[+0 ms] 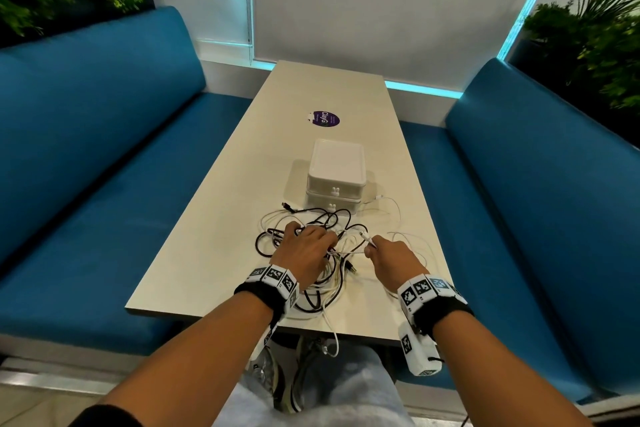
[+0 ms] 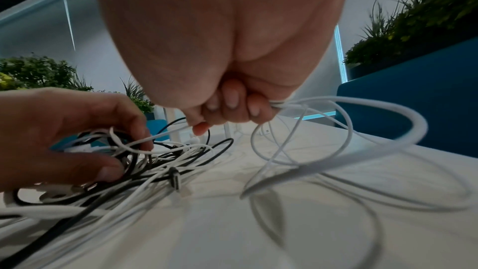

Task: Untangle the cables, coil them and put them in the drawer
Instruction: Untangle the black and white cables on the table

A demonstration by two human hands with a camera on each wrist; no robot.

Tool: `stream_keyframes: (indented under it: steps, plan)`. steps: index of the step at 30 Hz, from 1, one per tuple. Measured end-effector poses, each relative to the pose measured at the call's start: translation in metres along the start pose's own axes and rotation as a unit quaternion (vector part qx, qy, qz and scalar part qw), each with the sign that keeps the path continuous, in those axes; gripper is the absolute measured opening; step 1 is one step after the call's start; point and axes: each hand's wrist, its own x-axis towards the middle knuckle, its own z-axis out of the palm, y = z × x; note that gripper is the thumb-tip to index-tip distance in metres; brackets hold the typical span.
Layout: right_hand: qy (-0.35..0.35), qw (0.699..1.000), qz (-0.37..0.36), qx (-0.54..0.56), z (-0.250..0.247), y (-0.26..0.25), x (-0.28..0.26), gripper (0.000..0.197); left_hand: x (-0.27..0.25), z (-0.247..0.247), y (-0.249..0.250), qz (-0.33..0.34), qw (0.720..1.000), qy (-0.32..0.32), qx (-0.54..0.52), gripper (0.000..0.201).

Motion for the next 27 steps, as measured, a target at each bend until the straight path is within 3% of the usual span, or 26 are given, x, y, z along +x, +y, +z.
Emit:
stream_keyframes:
  steps: [6,11,15,18,22,25,27]
  plan:
    - [0.008,1.000,0.014,-0.006,0.000,0.002,0.001,0.028,0.000,-0.008,-0.014,0.012,0.998,0.000,-0.056,0.020]
    - [0.015,1.000,0.018,-0.016,0.002,0.000,0.001,0.030,-0.005,-0.009,-0.019,0.024,1.000,0.013,-0.015,0.015]
    - [0.020,0.999,-0.020,0.020,0.000,-0.013,0.004,0.030,0.001,-0.011,-0.001,0.016,1.000,0.010,0.018,0.047]
    - [0.040,0.997,-0.047,0.044,-0.005,-0.023,0.004,0.025,0.005,-0.009,0.015,0.025,1.000,0.009,0.016,0.053]
    - [0.043,0.996,-0.053,0.058,-0.003,-0.023,0.007,0.027,0.006,-0.001,0.027,-0.027,0.998,0.048,-0.020,0.027]
    - [0.047,0.996,-0.037,0.062,-0.003,-0.020,0.009,0.029,0.005,0.000,0.022,-0.040,0.997,0.053,0.026,0.032]
    - [0.046,0.997,-0.017,0.057,-0.006,-0.017,0.009,0.031,0.004,0.003,0.015,-0.033,0.997,0.048,0.053,0.025]
